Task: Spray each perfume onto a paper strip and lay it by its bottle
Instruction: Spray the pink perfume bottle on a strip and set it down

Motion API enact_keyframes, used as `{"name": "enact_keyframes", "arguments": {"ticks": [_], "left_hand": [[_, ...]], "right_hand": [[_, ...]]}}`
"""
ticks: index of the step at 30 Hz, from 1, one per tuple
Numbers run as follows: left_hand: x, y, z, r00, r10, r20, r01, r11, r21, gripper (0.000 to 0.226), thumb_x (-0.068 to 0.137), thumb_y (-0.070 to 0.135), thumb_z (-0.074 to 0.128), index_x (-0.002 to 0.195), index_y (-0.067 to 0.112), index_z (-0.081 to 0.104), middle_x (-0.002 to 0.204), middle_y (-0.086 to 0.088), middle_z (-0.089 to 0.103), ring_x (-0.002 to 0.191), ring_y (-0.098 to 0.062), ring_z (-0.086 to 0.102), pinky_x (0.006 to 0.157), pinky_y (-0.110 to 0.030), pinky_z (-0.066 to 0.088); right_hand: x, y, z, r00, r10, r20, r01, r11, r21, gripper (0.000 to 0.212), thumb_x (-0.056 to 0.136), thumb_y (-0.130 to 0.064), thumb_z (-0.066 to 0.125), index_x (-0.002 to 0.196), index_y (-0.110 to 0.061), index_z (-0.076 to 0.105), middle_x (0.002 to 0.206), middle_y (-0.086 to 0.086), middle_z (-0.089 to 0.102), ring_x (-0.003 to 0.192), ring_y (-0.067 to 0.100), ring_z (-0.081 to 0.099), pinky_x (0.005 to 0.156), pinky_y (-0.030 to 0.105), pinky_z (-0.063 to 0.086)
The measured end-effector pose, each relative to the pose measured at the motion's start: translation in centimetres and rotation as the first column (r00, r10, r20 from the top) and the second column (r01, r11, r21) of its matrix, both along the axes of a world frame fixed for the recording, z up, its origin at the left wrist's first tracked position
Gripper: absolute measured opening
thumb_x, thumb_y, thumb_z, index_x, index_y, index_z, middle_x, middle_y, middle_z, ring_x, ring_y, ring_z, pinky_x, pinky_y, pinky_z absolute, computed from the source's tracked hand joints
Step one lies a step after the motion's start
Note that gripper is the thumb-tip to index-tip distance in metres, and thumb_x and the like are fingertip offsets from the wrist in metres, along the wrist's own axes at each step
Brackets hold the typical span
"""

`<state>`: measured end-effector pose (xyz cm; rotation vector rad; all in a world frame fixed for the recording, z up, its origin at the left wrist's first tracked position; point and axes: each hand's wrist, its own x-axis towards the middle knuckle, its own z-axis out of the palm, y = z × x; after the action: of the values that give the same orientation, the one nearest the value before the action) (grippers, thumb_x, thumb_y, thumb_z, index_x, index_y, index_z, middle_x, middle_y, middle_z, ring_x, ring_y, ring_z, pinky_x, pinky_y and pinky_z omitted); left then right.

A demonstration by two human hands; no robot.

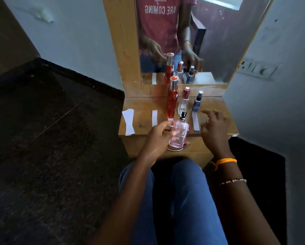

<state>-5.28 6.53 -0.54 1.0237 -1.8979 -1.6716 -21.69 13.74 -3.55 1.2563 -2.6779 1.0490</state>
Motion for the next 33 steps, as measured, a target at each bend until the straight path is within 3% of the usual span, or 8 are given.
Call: {"name": "enact_keyframes", "arguments": {"ticks": [2,5,9,12,20,27,28,33], "left_hand": [[0.0,0.1,0.1,1.0,-0.008,0.01,0.008,1.0,-0.022,0.034,0.092,0.015,0.052,0.125,0.022,0.053,0.113,0.001,0.06,0.095,-0.008,0.059,0.082,-0.026,0.05],[0.1,0.0,0.2,1.0,-0.001,0.01,0.002,0.998,-0.057,0.033,0.095,0.013,0.048,0.126,0.023,0.052,0.114,0.003,0.058,0.099,-0.008,0.055,0.072,-0.016,0.042],[0.3,0.0,0.4,1.0,-0.006,0.016,0.008,0.992,-0.127,0.034,0.095,0.008,0.044,0.126,0.021,0.052,0.115,0.003,0.057,0.097,-0.006,0.055,0.066,-0.008,0.044],[0.6,0.2,0.6,1.0,-0.006,0.004,0.007,0.982,-0.191,0.036,0.094,0.001,0.043,0.125,0.017,0.053,0.111,0.004,0.057,0.086,0.005,0.053,0.062,0.003,0.04],[1.0,0.3,1.2,0.996,-0.03,-0.088,0.009,0.974,-0.225,0.034,0.092,-0.004,0.044,0.122,0.007,0.055,0.1,0.011,0.057,0.078,0.017,0.055,0.064,0.001,0.041],[0.8,0.0,0.7,0.996,0.045,-0.072,-0.068,0.933,-0.354,0.033,0.091,-0.001,0.048,0.122,0.008,0.057,0.121,-0.008,0.06,0.104,-0.008,0.054,0.075,0.004,0.037],[0.8,0.0,0.6,0.996,0.047,-0.074,-0.071,0.929,-0.363,0.032,0.091,0.0,0.048,0.122,0.007,0.057,0.122,-0.008,0.06,0.105,-0.01,0.054,0.074,0.004,0.037],[1.0,0.3,0.2,0.997,0.045,-0.054,-0.057,0.971,-0.233,0.034,0.096,0.009,0.044,0.129,0.015,0.052,0.127,-0.002,0.057,0.103,-0.005,0.053,0.069,-0.002,0.043]], "right_hand": [[-0.9,0.1,-0.2,0.998,-0.002,0.055,-0.001,0.999,0.055,0.025,0.08,0.003,0.059,0.103,-0.005,0.066,0.106,0.019,0.06,0.099,0.038,0.057,0.079,0.029,0.038],[-0.4,0.4,1.9,0.985,0.08,0.156,-0.063,0.991,-0.115,0.022,0.082,0.008,0.058,0.096,-0.006,0.065,0.087,0.01,0.062,0.084,0.028,0.062,0.068,0.026,0.042],[2.2,1.0,6.7,0.832,0.399,0.386,-0.212,0.871,-0.444,0.025,0.08,0.004,0.066,0.094,-0.017,0.064,0.09,0.005,0.07,0.087,0.014,0.067,0.082,0.02,0.053],[2.5,1.1,8.1,0.825,0.452,0.338,-0.331,0.873,-0.359,0.03,0.08,0.005,0.066,0.096,-0.02,0.067,0.09,-0.004,0.071,0.087,0.002,0.068,0.083,0.016,0.053],[2.1,0.6,9.4,0.806,0.545,0.233,-0.523,0.839,-0.153,0.046,0.08,0.007,0.066,0.089,-0.038,0.065,0.088,-0.015,0.069,0.086,-0.004,0.066,0.085,0.014,0.052],[2.6,0.2,9.2,0.829,0.447,0.336,-0.445,0.891,-0.09,0.019,0.081,-0.003,0.068,0.081,-0.021,0.071,0.07,-0.008,0.068,0.059,-0.002,0.064,0.071,0.023,0.058],[2.9,0.1,9.1,0.854,0.403,0.328,-0.404,0.912,-0.068,0.003,0.083,-0.01,0.068,0.083,-0.011,0.071,0.065,-0.004,0.066,0.052,0.001,0.062,0.066,0.027,0.058],[4.3,-0.2,8.9,0.94,0.266,-0.213,-0.225,0.954,0.198,0.055,0.087,-0.055,0.049,0.066,-0.007,0.064,0.056,0.008,0.059,0.053,0.023,0.055,0.051,0.031,0.037]]}}
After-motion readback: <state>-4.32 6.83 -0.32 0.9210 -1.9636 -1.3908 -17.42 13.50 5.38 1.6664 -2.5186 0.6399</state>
